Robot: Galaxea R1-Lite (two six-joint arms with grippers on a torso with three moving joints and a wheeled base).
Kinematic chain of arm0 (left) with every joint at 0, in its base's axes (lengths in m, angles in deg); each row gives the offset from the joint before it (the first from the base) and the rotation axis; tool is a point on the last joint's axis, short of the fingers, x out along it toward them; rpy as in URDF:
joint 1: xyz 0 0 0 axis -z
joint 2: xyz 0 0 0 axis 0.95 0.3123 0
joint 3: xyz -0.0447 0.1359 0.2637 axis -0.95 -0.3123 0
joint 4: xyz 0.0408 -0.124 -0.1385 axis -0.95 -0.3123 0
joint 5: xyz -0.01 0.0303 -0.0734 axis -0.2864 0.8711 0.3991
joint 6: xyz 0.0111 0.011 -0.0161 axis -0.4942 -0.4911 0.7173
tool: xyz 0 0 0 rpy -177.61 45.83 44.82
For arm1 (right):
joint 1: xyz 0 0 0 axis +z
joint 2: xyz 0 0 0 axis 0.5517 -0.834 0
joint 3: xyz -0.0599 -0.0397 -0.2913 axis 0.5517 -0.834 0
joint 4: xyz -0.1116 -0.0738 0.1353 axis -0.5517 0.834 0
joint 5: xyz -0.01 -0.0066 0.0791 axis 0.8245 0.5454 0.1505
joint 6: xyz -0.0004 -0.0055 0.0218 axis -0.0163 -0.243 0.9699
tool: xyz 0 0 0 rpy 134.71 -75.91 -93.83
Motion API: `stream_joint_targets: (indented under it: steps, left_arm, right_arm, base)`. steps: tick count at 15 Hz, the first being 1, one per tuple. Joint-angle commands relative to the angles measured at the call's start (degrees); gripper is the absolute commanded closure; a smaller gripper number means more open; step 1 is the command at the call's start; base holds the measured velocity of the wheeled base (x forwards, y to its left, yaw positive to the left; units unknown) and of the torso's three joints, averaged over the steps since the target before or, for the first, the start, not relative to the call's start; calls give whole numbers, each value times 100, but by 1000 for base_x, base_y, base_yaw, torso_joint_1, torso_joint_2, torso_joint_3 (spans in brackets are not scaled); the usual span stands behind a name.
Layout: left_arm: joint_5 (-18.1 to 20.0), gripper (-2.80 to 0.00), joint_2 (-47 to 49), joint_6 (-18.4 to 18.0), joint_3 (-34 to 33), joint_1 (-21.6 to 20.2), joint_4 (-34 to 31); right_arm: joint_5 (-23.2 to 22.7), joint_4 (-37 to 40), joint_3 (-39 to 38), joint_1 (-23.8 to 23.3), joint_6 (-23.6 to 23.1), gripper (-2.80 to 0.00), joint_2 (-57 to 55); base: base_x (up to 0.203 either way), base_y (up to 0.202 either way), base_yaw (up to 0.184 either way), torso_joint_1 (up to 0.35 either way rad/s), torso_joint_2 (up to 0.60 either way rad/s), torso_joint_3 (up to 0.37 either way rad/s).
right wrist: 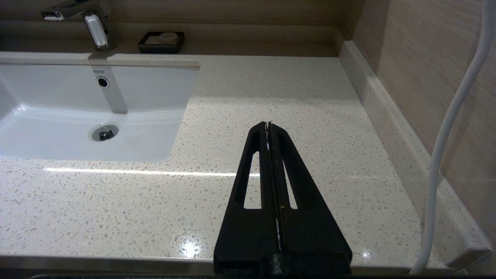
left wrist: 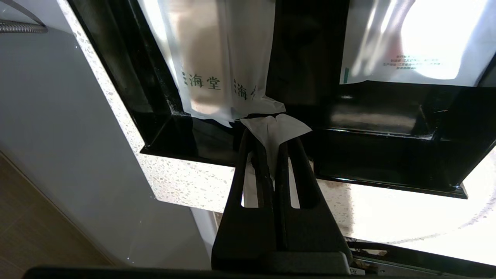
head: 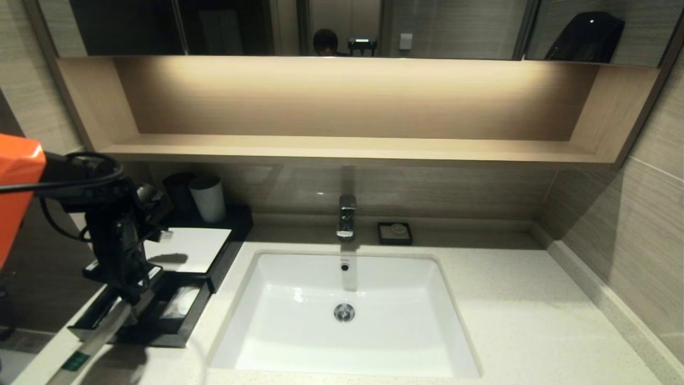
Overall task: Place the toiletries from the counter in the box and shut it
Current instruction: Place the bathroom toiletry into the drawer
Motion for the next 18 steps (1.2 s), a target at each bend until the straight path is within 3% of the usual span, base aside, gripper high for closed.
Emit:
stream_joint_targets:
  steps: [1,18]
  left_arm:
    - [-8,0,62,-8,6,1,-29]
    - [1,0,502,1,460,63,129]
  right_arm:
    - [0,0,-1,0,-2,0,9]
    - [0,0,-1,0,-2,0,9]
  base:
    - [0,0,0,0,0,0]
    - [0,0,0,0,0,0]
